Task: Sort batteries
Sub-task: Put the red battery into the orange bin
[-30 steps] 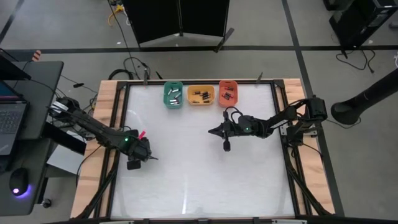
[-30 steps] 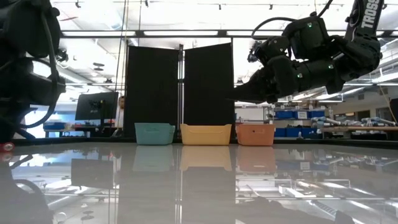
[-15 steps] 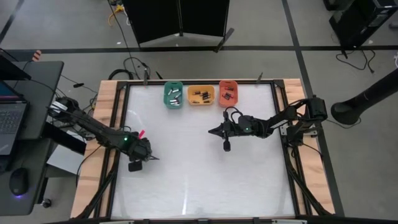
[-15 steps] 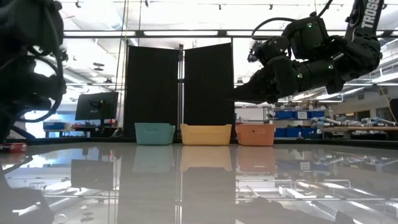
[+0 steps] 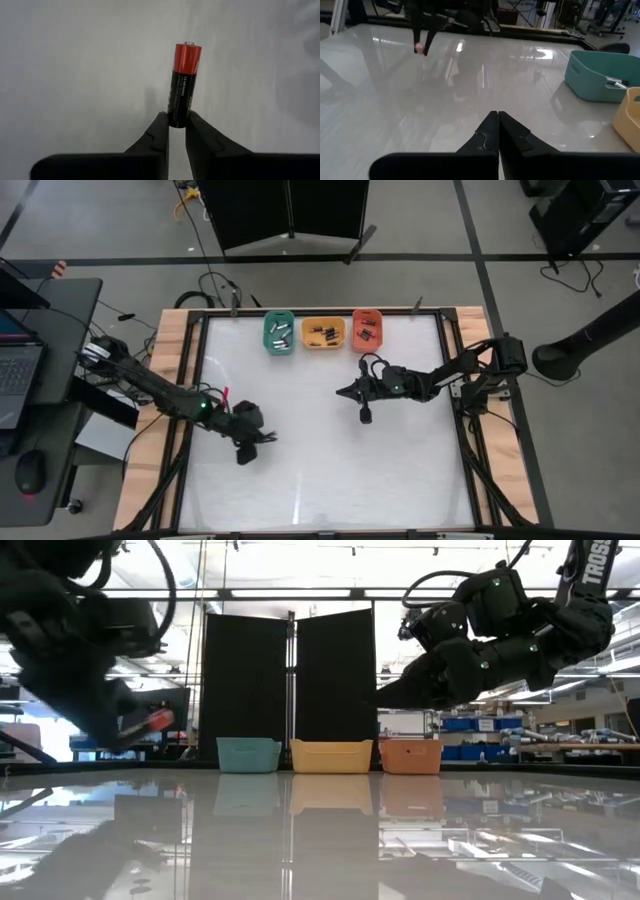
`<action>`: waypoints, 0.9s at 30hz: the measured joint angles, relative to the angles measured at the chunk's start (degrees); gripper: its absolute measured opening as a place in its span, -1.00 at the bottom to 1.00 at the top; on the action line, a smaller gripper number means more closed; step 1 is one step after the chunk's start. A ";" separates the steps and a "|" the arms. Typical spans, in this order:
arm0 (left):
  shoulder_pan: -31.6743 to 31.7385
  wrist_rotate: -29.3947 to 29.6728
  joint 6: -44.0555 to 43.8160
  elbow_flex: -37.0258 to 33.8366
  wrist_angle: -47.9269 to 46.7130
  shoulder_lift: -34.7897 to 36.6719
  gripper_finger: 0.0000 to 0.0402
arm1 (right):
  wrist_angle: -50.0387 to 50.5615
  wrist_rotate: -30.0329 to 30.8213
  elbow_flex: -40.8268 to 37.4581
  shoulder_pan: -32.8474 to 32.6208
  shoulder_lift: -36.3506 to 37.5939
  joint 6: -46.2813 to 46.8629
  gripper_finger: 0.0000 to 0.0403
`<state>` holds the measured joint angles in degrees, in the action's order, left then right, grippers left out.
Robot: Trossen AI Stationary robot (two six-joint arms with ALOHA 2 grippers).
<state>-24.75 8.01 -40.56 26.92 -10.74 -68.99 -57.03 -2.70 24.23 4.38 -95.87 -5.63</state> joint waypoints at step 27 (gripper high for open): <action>23.40 -1.64 36.31 -6.38 66.02 -11.93 -0.78 | -5.14 -4.59 11.20 -3.58 1.46 10.06 -0.83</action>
<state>-1.35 6.38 -4.25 20.53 55.28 -80.92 -62.16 -7.29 35.42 0.80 -94.41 4.43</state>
